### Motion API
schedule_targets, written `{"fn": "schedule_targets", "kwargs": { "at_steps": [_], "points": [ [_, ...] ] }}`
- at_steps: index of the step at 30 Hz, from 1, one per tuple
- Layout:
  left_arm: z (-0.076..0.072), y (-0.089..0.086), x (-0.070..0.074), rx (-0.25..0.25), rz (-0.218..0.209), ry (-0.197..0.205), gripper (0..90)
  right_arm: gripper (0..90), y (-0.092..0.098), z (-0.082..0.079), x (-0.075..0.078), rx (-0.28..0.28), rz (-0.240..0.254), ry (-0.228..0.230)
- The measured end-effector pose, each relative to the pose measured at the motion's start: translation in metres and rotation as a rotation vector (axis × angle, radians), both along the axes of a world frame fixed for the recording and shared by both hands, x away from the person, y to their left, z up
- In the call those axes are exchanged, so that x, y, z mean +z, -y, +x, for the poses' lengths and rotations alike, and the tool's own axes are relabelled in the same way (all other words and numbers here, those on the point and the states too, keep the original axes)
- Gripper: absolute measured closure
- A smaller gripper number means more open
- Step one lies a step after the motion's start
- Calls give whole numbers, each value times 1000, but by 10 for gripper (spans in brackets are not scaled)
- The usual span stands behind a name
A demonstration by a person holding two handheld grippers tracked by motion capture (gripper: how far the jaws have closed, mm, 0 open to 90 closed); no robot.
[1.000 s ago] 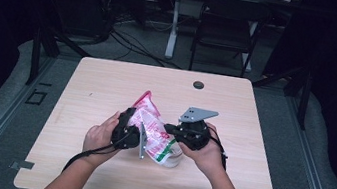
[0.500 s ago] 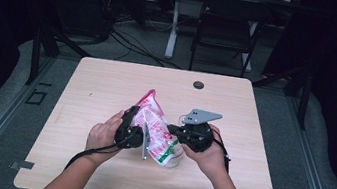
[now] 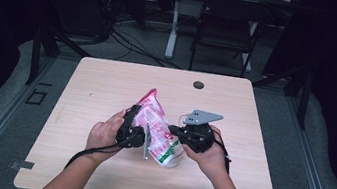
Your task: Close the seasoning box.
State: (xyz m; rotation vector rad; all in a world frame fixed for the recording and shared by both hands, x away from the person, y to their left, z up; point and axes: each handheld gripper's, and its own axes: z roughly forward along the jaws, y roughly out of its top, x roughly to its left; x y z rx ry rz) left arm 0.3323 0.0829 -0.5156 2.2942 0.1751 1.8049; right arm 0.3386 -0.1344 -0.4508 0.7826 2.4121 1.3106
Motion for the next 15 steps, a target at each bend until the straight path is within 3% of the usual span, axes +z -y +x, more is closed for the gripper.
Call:
{"fn": "schedule_targets", "kwargs": {
  "at_steps": [15],
  "points": [
    [0,-5,-2,2,29,30,617,900,-5,1,-4,6,-13,4]
  ]
}}
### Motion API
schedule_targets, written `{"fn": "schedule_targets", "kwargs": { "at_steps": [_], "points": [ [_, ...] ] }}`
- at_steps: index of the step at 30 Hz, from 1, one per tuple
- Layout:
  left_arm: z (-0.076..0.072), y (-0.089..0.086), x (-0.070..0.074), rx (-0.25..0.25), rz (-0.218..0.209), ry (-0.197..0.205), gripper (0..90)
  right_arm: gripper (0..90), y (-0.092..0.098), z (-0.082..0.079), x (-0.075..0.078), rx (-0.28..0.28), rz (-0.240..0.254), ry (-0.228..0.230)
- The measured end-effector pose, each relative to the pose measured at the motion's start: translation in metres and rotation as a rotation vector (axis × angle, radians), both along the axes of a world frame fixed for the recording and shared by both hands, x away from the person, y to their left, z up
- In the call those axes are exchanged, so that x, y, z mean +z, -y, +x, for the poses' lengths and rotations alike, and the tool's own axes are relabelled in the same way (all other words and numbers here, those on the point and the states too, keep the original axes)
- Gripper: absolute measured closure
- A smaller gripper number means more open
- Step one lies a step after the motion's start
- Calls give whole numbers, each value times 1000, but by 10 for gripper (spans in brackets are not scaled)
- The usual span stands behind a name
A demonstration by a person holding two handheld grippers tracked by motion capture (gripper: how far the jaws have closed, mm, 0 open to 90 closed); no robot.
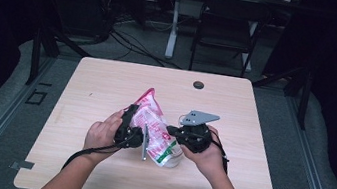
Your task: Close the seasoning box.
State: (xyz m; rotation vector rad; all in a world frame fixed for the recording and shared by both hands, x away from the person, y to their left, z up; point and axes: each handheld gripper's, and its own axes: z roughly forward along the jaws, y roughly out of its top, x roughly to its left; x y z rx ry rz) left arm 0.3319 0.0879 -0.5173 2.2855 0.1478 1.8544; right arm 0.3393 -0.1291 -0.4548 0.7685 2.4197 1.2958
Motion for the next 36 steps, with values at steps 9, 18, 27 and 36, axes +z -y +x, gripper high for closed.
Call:
{"fn": "schedule_targets", "kwargs": {
  "at_steps": [9,18,27,36],
  "points": [
    [-1,-1,1,4,15,12,617,900,-2,0,0,2,-3,5],
    [-2,-1,2,0,31,28,618,900,-1,-2,-1,6,-11,7],
    [-3,-1,2,-2,36,36,619,900,-1,-2,-2,9,-12,5],
    [-3,0,4,2,48,44,621,900,-1,-2,-2,8,-10,3]
  ]
}}
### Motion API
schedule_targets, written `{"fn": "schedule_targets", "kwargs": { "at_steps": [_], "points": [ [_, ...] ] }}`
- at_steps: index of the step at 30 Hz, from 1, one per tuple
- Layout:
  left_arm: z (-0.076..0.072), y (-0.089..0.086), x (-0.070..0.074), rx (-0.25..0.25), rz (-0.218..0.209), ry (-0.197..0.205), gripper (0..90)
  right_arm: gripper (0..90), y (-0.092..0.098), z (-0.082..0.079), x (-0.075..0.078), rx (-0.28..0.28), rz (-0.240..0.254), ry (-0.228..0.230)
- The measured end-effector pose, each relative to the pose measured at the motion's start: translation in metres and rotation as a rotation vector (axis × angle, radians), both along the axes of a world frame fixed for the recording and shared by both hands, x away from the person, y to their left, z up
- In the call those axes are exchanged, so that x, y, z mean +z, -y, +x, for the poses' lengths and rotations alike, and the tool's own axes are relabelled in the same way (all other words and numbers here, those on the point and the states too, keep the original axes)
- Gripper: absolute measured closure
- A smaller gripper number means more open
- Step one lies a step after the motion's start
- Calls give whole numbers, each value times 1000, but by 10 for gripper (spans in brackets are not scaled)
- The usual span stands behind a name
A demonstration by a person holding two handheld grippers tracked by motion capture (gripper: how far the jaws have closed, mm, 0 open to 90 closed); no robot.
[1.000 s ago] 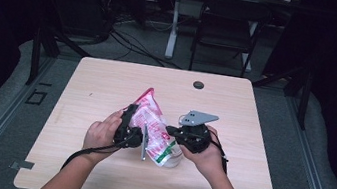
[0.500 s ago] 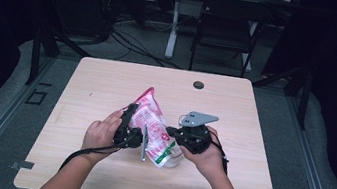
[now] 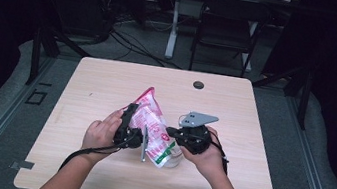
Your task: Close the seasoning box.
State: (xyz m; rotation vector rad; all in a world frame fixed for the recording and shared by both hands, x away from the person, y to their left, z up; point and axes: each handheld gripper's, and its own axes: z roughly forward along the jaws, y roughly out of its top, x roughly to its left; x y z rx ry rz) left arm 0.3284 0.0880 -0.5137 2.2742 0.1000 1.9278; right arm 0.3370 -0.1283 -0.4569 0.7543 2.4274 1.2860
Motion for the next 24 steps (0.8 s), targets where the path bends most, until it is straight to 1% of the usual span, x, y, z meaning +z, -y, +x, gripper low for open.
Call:
{"fn": "schedule_targets", "kwargs": {
  "at_steps": [3,4,7,24],
  "points": [
    [0,0,0,-5,2,5,621,900,1,0,0,-3,0,-1],
    [0,0,0,-3,0,0,621,900,1,0,0,-2,-1,-2],
    [0,1,1,-5,6,9,622,900,1,1,0,-2,-1,-3],
    [-1,3,5,-4,39,18,625,900,3,1,-1,-5,2,-5]
  ]
}}
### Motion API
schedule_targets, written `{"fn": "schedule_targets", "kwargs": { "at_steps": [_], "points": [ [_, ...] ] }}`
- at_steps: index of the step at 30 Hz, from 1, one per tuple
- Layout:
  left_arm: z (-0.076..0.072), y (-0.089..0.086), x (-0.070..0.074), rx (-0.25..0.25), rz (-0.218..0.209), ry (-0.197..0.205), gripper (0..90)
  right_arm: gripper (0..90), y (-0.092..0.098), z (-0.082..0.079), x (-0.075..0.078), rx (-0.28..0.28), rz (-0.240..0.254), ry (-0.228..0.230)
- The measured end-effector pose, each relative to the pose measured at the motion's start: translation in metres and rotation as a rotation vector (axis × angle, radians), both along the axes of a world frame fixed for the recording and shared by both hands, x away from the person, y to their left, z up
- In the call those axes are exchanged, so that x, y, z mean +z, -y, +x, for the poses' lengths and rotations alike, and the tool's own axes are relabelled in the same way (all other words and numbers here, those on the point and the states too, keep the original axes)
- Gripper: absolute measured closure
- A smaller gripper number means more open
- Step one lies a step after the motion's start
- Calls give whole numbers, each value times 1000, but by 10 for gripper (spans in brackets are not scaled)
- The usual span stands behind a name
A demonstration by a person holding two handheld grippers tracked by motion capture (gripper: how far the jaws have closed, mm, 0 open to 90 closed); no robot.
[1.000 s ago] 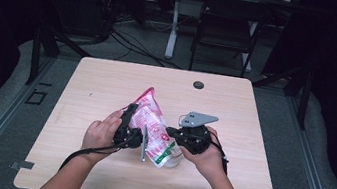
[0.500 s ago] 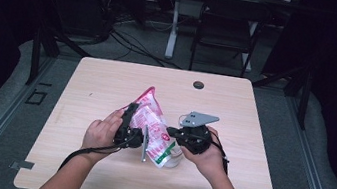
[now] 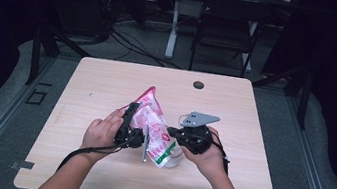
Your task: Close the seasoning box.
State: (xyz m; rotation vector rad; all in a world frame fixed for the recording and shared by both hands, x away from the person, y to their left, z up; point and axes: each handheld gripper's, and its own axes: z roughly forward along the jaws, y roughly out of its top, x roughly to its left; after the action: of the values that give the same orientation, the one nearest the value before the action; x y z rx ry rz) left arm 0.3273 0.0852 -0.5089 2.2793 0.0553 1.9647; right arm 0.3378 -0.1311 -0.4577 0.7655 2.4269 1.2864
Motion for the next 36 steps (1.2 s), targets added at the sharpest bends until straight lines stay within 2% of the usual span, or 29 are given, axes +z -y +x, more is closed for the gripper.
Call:
{"fn": "schedule_targets", "kwargs": {
  "at_steps": [29,36],
  "points": [
    [-2,3,5,-4,10,19,645,900,1,1,0,-8,3,3],
    [-2,5,6,-9,23,34,646,900,2,1,-1,-14,2,4]
  ]
}}
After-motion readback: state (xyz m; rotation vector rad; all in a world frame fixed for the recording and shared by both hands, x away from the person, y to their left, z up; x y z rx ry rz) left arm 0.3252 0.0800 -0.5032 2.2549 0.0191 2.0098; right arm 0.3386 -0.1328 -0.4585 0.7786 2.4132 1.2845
